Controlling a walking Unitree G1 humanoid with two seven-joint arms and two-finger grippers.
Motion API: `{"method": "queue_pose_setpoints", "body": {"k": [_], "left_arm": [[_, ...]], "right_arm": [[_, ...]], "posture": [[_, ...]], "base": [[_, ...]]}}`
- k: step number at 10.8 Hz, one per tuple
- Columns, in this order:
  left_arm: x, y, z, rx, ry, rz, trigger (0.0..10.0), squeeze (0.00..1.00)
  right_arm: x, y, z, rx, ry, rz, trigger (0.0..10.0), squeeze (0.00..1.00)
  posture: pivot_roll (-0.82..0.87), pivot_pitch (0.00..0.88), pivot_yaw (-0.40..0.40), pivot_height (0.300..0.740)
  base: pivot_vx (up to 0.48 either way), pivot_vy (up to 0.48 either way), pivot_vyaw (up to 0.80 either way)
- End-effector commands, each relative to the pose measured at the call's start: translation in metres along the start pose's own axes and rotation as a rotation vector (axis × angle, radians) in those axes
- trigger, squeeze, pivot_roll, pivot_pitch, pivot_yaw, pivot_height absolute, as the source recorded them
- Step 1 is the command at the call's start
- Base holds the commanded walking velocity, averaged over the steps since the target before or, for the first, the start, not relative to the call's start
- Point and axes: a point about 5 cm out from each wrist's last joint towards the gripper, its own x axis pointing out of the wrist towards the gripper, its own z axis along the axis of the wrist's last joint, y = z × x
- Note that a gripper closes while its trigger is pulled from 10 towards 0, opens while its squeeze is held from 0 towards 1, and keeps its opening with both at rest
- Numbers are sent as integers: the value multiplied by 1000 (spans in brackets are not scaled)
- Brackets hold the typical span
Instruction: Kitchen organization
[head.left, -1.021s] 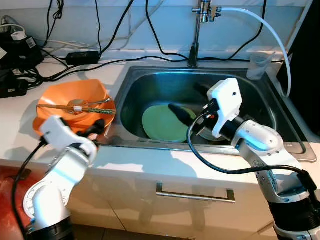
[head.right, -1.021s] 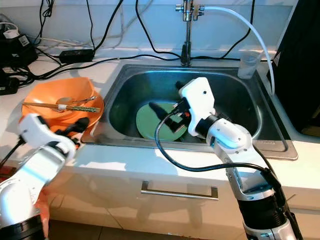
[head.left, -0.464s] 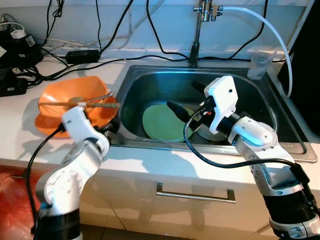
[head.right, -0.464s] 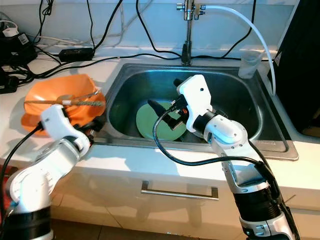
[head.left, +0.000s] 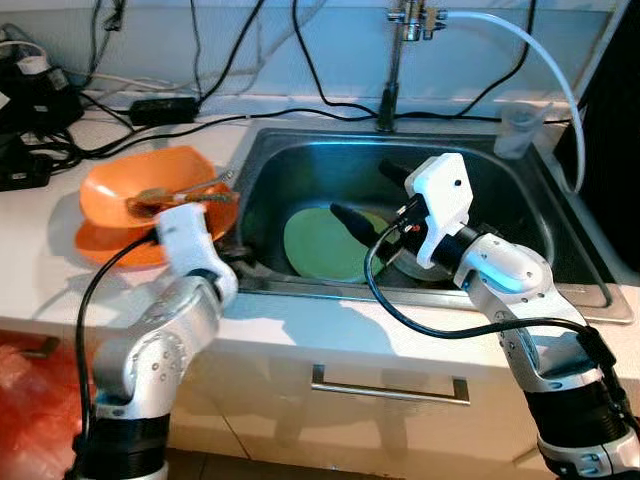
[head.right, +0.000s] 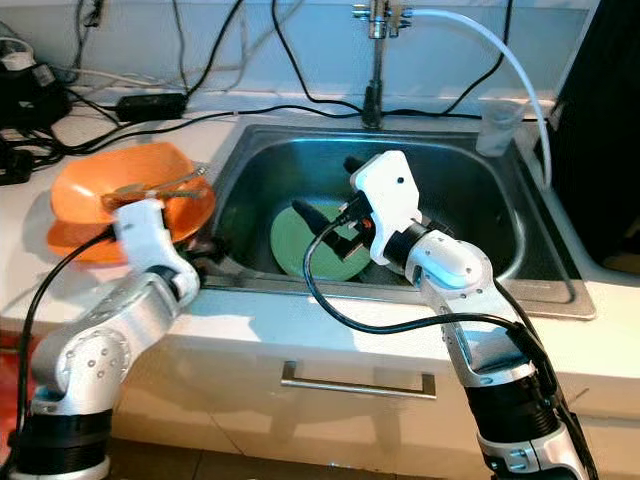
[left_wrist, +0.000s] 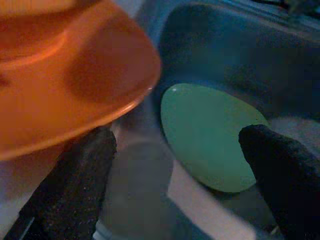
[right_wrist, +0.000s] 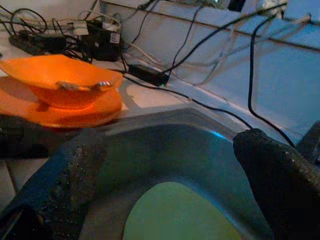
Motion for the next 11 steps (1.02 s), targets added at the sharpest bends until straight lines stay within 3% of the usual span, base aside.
{"method": "queue_pose_setpoints", "body": {"k": [1, 3, 6, 7, 11], "left_arm": [[-2, -6, 8, 37, -33, -52, 10000, 0], [-8, -22, 12, 124, -67, -210, 10000, 0], [-4, -33, 19, 190, -170, -267, 10000, 0], [4, -36, 23, 234, -243, -246, 10000, 969], [19, -32, 22, 289, -316, -171, 10000, 1000]], "right_arm": [[2, -2, 5, -24, -20, 7, 10000, 180], [5, -6, 8, -40, -28, 15, 10000, 184], [7, -7, 11, -41, -40, 13, 10000, 180], [9, 1, 13, -14, -56, 40, 10000, 184], [6, 12, 19, 80, -99, 79, 10000, 180]], "posture": [[-3, 0, 64, 740], [5, 0, 56, 740], [-4, 0, 50, 740], [-11, 0, 42, 740], [-31, 0, 41, 740]], "base": [[0, 0, 0], [0, 0, 0], [0, 0, 0], [0, 0, 0], [0, 0, 0]]}}
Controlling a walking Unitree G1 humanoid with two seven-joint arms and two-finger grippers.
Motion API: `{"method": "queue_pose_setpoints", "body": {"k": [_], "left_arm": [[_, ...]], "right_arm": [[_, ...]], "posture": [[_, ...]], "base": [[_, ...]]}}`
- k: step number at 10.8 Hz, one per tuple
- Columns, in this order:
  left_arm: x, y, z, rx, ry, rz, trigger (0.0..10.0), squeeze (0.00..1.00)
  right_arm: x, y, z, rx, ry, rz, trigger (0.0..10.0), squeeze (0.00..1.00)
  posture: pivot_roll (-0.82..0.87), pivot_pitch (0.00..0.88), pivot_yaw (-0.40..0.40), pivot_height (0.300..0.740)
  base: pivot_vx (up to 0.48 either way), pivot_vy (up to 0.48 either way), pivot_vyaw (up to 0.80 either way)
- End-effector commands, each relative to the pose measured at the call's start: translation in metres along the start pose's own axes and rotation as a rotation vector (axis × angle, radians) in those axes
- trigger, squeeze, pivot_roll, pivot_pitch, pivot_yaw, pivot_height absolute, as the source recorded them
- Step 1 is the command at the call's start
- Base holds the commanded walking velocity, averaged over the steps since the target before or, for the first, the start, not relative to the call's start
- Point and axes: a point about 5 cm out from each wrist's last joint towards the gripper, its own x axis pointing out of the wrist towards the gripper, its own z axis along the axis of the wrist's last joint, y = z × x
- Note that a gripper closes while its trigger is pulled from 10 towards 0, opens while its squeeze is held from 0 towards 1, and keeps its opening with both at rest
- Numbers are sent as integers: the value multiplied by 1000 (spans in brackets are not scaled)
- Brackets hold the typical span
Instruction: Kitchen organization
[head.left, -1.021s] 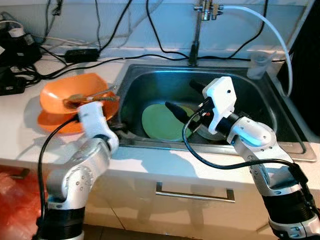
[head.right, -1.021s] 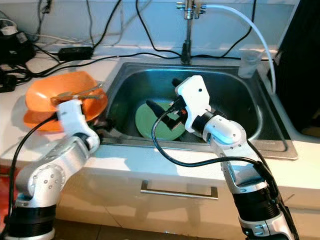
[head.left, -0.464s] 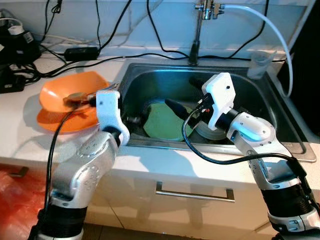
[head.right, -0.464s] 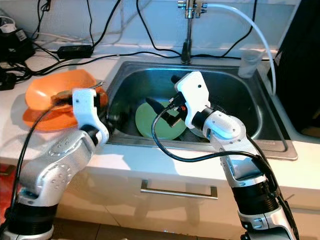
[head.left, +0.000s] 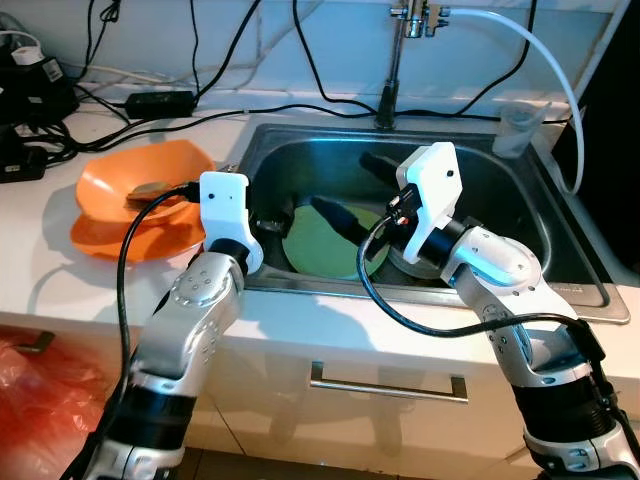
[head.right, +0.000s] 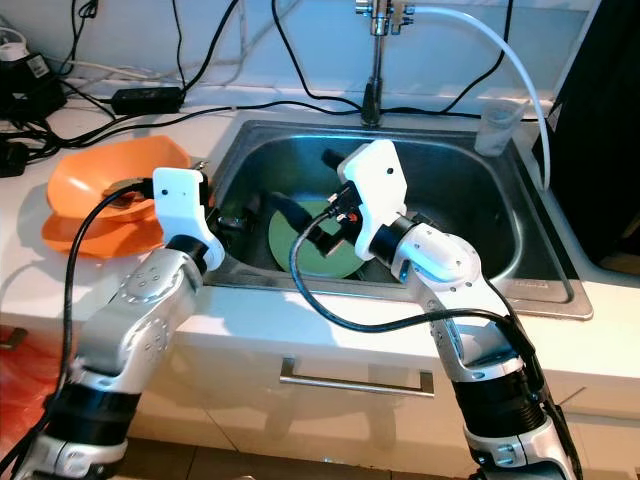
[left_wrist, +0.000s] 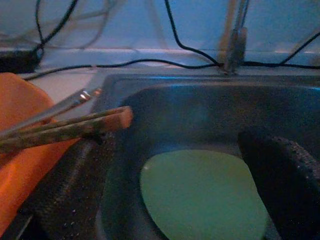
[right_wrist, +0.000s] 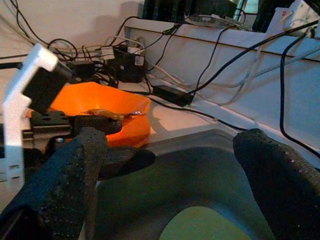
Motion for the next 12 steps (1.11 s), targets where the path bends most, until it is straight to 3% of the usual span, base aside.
{"method": "queue_pose_setpoints", "body": {"k": [1, 5, 9, 12], "left_arm": [[3, 2, 3, 22, -18, 14, 10000, 0], [7, 3, 6, 95, -58, -2, 10000, 0], [-12, 5, -13, 221, -52, -56, 10000, 0], [-12, 9, 0, 387, -152, -55, 10000, 0]], "right_arm": [[-2, 1, 2, 16, -10, 8, 10000, 180], [-3, 5, -1, 12, 10, 8, 10000, 184], [-4, 2, -4, 16, 25, 10, 10000, 180], [-7, 2, -6, 21, 42, 15, 10000, 180]], "posture": [[-32, 0, 41, 740], [-43, 0, 55, 740], [-32, 0, 46, 740], [-32, 0, 40, 740]], "base": [[0, 0, 0], [0, 0, 0], [0, 0, 0], [0, 0, 0]]}}
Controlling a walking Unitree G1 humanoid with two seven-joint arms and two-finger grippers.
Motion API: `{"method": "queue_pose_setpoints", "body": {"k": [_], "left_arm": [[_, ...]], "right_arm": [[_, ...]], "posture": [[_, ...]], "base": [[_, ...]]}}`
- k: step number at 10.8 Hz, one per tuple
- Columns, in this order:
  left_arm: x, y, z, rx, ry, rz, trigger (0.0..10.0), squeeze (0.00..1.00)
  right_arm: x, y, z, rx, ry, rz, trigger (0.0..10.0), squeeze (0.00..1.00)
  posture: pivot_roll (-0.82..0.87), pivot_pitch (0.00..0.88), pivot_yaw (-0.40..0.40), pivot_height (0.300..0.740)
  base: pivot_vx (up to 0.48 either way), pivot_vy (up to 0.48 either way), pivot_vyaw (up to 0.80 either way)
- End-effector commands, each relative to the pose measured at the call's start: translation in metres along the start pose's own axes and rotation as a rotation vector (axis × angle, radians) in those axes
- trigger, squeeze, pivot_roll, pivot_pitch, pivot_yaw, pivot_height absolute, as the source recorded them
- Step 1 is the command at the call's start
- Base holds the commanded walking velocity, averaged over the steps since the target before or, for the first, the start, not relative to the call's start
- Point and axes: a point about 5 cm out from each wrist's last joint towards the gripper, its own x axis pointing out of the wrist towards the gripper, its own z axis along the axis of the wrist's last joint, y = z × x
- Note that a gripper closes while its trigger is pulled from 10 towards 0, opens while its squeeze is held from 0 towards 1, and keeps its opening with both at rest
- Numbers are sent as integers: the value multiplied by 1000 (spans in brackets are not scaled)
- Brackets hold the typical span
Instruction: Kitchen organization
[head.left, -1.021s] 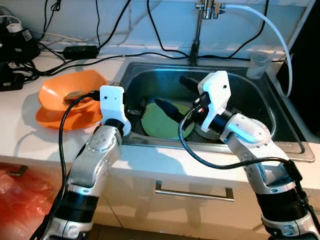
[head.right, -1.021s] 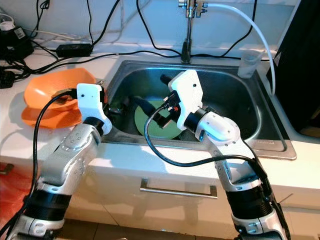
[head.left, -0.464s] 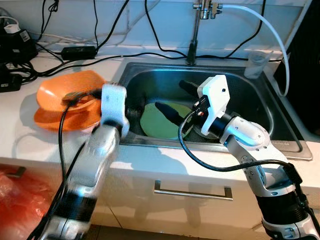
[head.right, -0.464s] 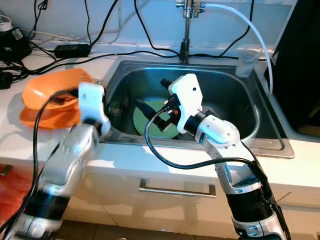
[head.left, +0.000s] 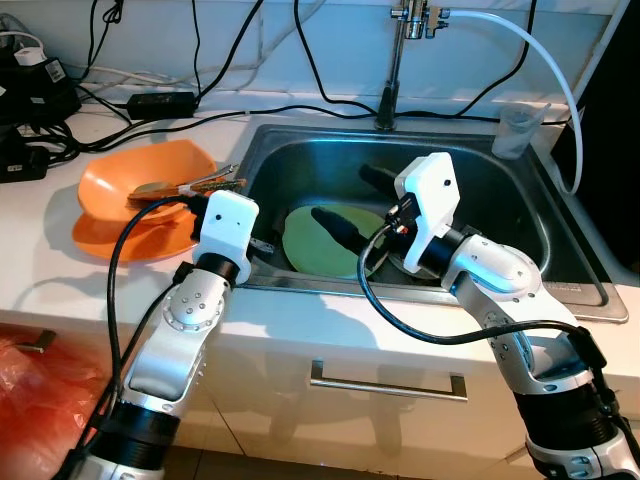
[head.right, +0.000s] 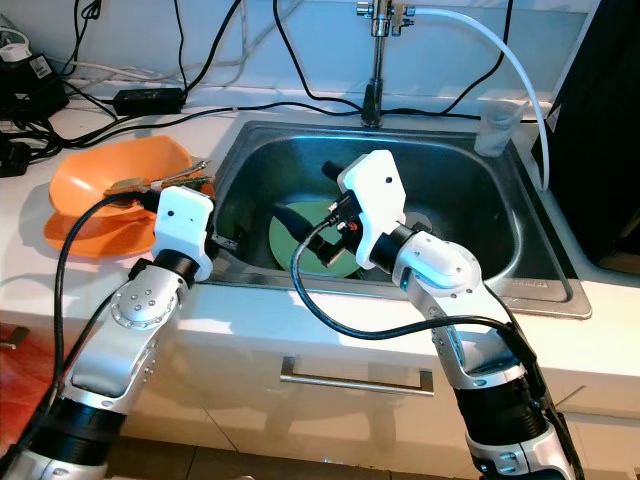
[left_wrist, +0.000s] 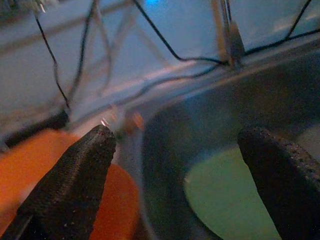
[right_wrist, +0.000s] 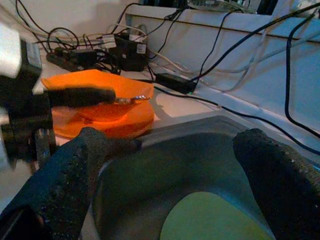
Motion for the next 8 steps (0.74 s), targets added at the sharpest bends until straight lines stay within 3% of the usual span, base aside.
{"method": "queue_pose_setpoints", "body": {"k": [1, 2, 6, 7, 8], "left_arm": [[5, 3, 5, 37, -31, -6, 10000, 0], [9, 5, 0, 93, -36, -7, 10000, 0], [14, 10, -14, 165, -21, 12, 10000, 0], [16, 12, -19, 224, -35, 17, 10000, 0], [16, 15, -23, 217, -30, 37, 10000, 0]], "right_arm": [[-2, 1, 3, 2, -7, 10, 10000, 176], [-3, 1, 3, 2, -5, 7, 10000, 176], [-5, -1, 3, -3, -1, -8, 10000, 180], [-5, -2, 4, -5, -2, -11, 10000, 176], [-5, -2, 4, -8, -1, -15, 10000, 180]], "posture": [[-33, 0, 39, 740], [-39, 0, 41, 740], [-45, 0, 44, 740], [-46, 0, 44, 740], [-46, 0, 44, 740]], "base": [[0, 0, 0], [0, 0, 0], [0, 0, 0], [0, 0, 0], [0, 0, 0]]}}
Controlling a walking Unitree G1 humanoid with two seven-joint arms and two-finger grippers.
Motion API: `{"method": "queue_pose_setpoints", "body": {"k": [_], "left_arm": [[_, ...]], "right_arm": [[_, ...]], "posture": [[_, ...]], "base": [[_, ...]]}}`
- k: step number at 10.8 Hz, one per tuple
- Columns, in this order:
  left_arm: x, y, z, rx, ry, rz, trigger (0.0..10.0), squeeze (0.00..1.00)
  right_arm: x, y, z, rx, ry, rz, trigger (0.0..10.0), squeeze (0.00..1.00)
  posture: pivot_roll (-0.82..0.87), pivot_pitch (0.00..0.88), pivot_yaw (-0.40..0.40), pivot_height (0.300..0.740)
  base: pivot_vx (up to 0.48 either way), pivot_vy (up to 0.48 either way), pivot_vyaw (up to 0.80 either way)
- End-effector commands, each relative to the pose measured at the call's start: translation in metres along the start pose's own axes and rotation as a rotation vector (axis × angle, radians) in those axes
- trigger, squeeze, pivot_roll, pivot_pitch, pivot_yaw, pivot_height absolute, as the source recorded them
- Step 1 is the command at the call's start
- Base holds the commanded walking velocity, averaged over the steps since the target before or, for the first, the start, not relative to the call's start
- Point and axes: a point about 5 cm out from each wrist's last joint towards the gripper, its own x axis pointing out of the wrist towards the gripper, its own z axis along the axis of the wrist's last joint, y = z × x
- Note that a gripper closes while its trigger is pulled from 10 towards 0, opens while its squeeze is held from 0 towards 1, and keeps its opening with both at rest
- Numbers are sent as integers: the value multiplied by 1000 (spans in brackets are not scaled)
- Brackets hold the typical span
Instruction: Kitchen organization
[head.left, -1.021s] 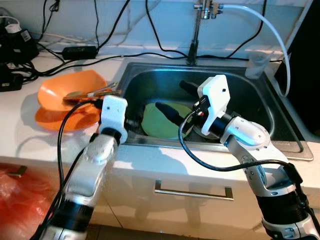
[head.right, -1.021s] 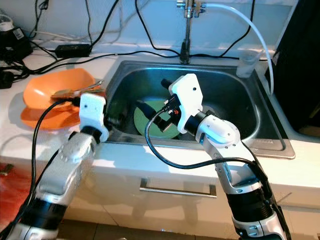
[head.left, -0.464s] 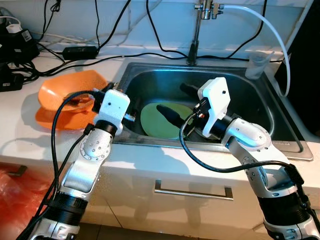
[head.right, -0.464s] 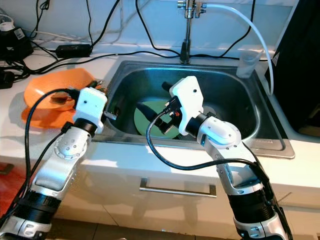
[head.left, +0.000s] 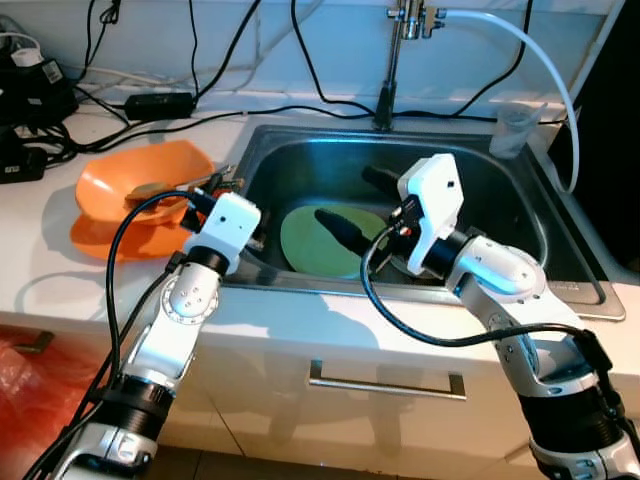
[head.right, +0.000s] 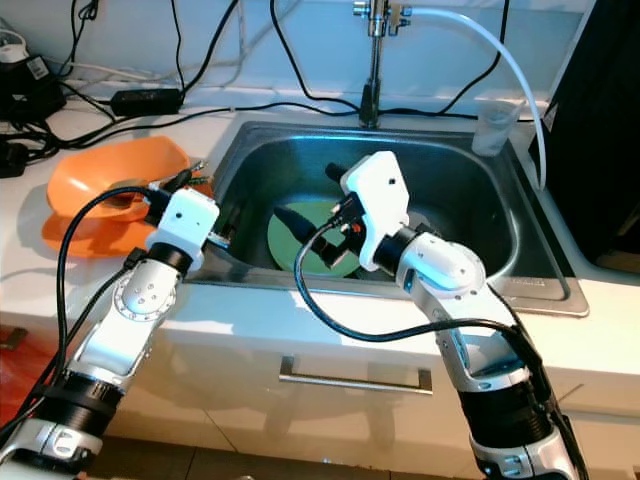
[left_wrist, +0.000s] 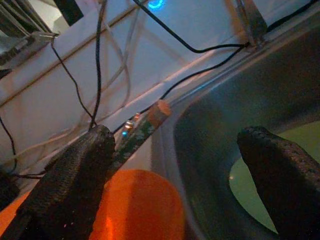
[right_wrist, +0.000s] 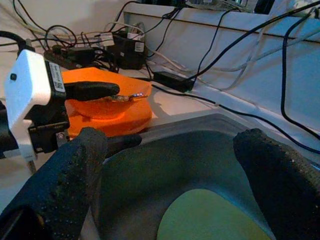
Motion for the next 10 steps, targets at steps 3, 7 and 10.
{"method": "queue_pose_setpoints", "body": {"k": [3, 7, 10], "left_arm": [[7, 11, -1, 59, -29, 59, 10000, 0], [16, 13, -2, 58, -45, 68, 8588, 0], [19, 12, -4, 55, -49, 59, 0, 0]], "right_arm": [[-3, -2, 2, -4, -2, -15, 10000, 176], [-3, 4, 2, 9, -1, 25, 10000, 184], [-5, 6, 3, 19, 2, 46, 10000, 180]], "posture": [[-48, 0, 45, 740], [-52, 0, 44, 740], [-58, 0, 43, 740]], "base": [[0, 0, 0], [0, 0, 0], [0, 0, 0]]}}
